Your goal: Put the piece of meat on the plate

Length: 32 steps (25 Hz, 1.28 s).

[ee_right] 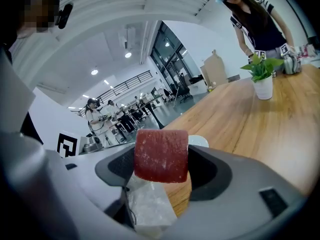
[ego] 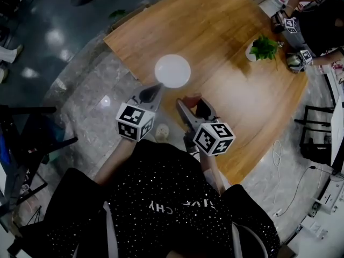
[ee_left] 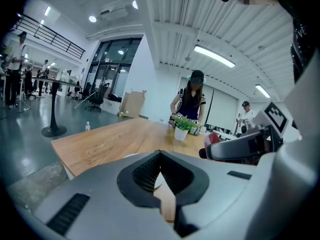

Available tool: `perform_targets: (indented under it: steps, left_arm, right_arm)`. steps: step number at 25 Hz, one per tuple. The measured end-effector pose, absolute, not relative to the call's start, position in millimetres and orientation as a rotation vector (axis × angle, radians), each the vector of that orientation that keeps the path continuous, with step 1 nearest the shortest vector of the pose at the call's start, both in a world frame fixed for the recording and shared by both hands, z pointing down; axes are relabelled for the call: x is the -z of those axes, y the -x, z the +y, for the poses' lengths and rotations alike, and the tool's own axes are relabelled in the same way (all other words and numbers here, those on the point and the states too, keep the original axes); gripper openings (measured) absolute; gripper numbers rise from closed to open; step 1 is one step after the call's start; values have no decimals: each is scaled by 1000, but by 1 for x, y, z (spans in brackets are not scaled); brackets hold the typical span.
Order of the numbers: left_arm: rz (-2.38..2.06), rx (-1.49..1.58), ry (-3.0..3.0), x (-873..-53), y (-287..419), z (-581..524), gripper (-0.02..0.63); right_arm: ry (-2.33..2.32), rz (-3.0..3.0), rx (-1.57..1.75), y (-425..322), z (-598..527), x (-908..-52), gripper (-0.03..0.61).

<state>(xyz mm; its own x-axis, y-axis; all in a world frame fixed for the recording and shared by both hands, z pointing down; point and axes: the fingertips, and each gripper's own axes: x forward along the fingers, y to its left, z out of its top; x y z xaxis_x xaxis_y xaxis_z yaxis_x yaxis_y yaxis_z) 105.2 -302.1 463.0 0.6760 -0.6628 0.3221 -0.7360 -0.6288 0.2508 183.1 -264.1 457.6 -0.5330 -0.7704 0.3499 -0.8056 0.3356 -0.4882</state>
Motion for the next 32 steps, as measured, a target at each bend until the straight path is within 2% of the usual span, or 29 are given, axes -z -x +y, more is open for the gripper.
perform_targets:
  steps: [14, 32]
  left_arm:
    - [-1147, -320, -2473, -476, -92, -307, 6]
    - [-1053, -310, -2447, -489, -89, -402, 6]
  right_arm:
    - [-1464, -2510, -1088, -183, -268, -473, 316]
    - [-1475, -2363, -1054, -175, -352, -498, 316]
